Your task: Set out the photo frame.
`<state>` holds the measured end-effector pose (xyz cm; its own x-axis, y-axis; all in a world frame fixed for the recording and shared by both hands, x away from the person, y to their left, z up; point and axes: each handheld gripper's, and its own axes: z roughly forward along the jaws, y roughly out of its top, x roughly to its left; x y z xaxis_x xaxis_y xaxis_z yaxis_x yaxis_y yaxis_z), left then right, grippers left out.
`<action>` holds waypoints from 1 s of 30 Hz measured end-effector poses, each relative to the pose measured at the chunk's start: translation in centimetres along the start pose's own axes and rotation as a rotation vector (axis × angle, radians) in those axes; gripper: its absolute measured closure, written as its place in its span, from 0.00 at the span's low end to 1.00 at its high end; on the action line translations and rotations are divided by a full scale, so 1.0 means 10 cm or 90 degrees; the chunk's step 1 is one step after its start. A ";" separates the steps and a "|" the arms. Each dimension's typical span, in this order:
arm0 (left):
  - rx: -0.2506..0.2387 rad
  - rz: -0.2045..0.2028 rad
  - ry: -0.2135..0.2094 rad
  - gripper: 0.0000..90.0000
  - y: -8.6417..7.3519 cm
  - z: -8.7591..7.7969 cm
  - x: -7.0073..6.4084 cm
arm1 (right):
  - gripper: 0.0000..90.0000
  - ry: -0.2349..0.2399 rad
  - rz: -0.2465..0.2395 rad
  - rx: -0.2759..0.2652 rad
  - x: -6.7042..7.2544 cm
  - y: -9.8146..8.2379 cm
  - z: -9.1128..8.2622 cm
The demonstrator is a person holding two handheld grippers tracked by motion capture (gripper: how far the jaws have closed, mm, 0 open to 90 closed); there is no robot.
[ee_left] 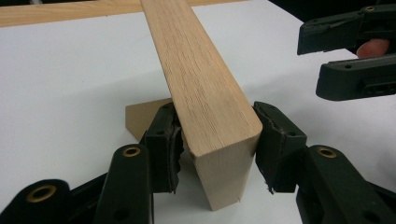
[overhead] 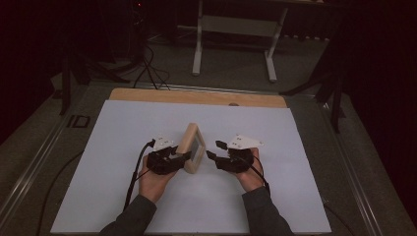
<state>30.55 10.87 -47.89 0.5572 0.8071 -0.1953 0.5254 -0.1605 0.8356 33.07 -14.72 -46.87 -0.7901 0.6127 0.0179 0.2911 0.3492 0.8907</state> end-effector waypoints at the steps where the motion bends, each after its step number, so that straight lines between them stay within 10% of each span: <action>1: 0.000 0.001 0.000 0.60 0.00 0.00 0.00 | 0.51 0.000 0.000 0.000 0.00 0.00 0.00; 30: -0.002 0.047 0.011 0.67 0.00 -0.02 -0.05 | 0.51 -0.013 0.009 -0.021 -0.02 0.05 -0.07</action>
<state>30.15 10.64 -47.67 0.5831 0.8028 -0.1241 0.4814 -0.2185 0.8488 33.03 -15.17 -46.17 -0.7746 0.6321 0.0217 0.2840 0.3169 0.9049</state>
